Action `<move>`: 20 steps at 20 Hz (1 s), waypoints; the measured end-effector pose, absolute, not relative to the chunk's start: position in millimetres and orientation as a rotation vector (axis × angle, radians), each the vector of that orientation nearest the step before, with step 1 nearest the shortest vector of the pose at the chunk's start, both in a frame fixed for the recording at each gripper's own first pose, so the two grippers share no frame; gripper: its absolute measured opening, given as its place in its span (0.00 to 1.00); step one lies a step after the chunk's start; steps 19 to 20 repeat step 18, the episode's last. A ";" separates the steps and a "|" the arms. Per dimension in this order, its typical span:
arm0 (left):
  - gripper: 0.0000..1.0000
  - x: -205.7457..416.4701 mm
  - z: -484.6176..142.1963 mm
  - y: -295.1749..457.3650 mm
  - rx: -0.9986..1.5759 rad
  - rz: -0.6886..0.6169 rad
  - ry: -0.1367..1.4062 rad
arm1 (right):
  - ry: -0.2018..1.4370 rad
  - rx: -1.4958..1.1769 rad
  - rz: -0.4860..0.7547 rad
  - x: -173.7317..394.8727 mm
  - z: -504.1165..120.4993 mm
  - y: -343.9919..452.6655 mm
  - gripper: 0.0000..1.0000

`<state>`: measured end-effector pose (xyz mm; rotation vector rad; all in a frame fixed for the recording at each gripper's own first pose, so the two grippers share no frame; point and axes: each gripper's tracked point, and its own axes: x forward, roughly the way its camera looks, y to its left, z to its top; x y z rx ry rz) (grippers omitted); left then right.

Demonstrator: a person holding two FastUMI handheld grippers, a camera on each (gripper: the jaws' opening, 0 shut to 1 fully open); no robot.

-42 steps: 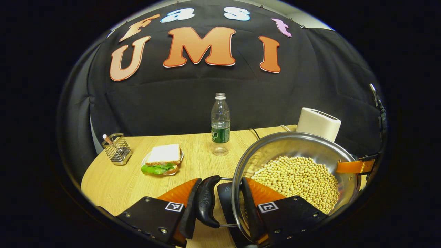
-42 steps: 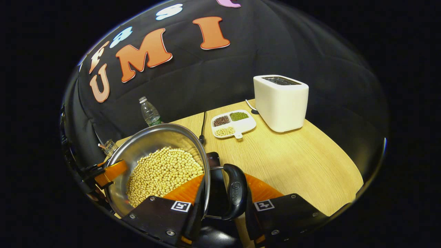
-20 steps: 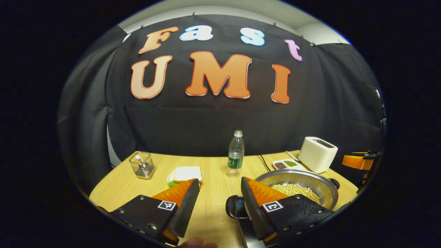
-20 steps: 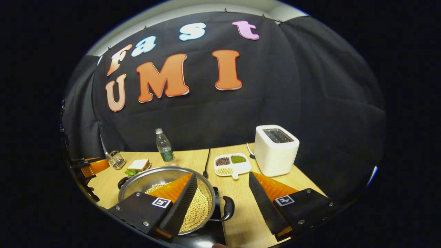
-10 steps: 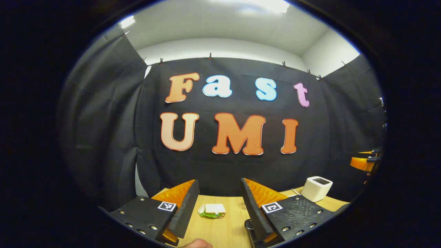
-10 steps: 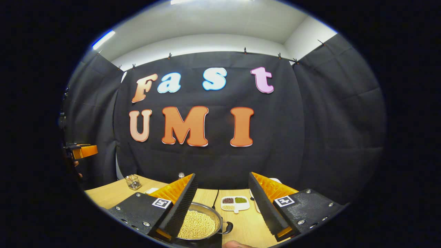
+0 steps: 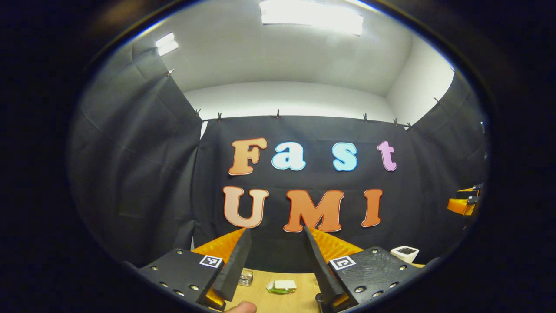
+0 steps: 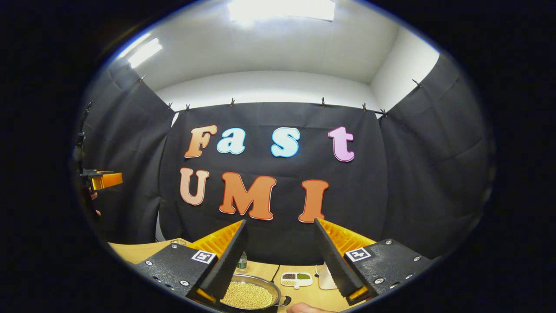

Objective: First push the handle of the pot to place it horizontally, then grasp the pot with both hands and set it on the induction cooktop.

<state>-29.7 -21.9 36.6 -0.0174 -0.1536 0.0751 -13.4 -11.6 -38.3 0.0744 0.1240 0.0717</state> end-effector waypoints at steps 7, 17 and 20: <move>0.74 -67.0 94.1 8.0 0.054 0.167 -0.270 | 0.056 0.035 0.078 -23.1 7.6 -12.2 0.92; 0.72 -85.8 82.5 16.0 0.075 0.177 -0.260 | 0.017 0.005 0.114 -39.3 18.0 -0.3 0.97; 0.74 -86.3 80.8 21.0 0.076 0.189 -0.256 | 0.022 0.010 0.122 -39.3 16.4 1.9 0.95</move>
